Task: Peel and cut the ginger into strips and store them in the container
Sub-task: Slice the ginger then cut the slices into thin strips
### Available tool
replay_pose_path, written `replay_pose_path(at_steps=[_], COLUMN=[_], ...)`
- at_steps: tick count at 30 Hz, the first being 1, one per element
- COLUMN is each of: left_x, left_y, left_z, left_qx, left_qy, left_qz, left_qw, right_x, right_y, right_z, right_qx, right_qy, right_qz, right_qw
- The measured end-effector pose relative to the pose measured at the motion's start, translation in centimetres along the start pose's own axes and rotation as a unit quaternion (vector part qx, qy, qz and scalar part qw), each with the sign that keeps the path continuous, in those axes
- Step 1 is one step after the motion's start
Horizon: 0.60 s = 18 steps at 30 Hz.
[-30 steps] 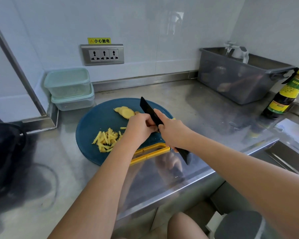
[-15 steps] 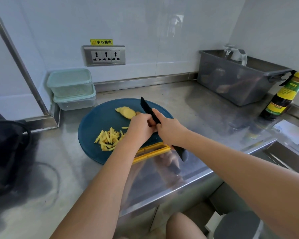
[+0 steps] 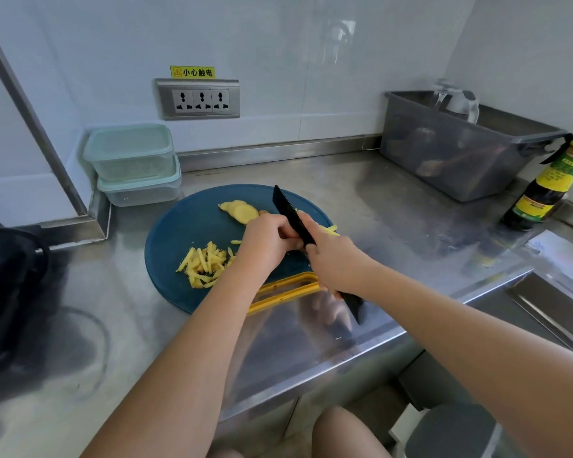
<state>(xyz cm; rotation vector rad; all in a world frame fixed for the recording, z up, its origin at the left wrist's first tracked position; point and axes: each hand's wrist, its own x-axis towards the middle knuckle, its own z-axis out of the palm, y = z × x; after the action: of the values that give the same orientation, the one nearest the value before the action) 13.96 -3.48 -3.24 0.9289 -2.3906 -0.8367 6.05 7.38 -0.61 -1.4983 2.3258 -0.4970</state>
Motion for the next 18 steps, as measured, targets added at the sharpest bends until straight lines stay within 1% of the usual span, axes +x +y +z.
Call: replay_pose_path(at_steps=[2, 4, 7, 9, 15, 18], left_x=[-0.1, -0.2, -0.3, -0.5, -0.9, -0.9], left_y=[-0.2, -0.4, -0.4, -0.2, 0.2, 0.1], left_z=[0.0, 0.0, 0.0, 0.0, 0.2, 0.2], left_qx=[-0.009, -0.011, -0.009, -0.007, -0.003, -0.034], left_qy=[0.006, 0.009, 0.009, 0.01, 0.011, 0.005], left_qz=[0.01, 0.022, 0.03, 0.025, 0.015, 0.012], left_qw=[1.0, 1.0, 0.999, 1.0, 1.0, 0.999], right_x=[-1.0, -1.1, -0.5, -0.1, 2.0, 2.0], right_y=[0.5, 0.7, 0.4, 0.3, -0.3, 0.5], right_z=[0.3, 0.3, 0.0, -0.1, -0.1, 0.0], right_qx=[0.014, 0.043, 0.008, 0.002, 0.05, 0.084], right_qy=[-0.015, -0.012, -0.016, -0.001, 0.004, 0.011], right_qz=[0.003, 0.016, 0.008, 0.007, 0.029, 0.039], right_qw=[1.0, 0.999, 1.0, 1.0, 0.998, 0.996])
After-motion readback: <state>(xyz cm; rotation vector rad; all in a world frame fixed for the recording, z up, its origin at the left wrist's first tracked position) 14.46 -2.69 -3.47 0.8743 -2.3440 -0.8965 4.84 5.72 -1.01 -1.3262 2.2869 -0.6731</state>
